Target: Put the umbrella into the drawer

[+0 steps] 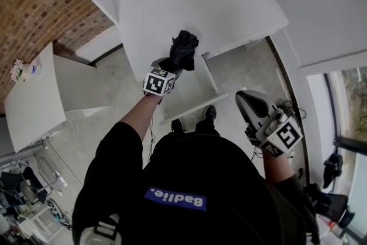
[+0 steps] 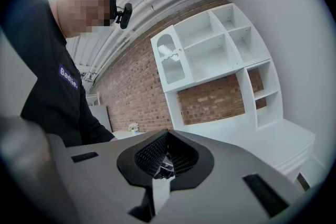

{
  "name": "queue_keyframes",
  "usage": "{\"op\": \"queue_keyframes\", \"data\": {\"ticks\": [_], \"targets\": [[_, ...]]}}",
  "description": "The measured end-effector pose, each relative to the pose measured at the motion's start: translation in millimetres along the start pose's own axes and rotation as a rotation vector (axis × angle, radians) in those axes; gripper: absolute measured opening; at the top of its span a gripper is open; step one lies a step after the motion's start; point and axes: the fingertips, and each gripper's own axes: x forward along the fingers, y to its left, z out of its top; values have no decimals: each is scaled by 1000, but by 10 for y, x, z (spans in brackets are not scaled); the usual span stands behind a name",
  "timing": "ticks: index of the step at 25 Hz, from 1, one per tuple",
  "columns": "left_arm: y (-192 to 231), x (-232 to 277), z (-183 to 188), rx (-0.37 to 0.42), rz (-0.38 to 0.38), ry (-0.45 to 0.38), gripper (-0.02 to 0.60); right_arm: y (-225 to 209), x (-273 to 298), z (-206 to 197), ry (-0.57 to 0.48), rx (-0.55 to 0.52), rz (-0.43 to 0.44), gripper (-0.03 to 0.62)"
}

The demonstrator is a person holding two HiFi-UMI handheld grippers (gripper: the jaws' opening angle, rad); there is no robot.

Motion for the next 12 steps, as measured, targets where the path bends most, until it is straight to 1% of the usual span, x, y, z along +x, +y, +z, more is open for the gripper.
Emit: {"op": "queue_keyframes", "data": {"ticks": [3,6,9,12], "targets": [[-250,5,-95,38,-45,10,262,29,-20,22,-13,-2,-5,28],[-426,56,-267,75,-74,35,262,38,-42,20,-14,-9,-12,29],[-526,133,-483,106,-86,80,262,39,-58,-5,-6,-4,-20,29],[-543,224,-711,116,-90,130,262,22,-52,-43,13,1,-23,28]]}}
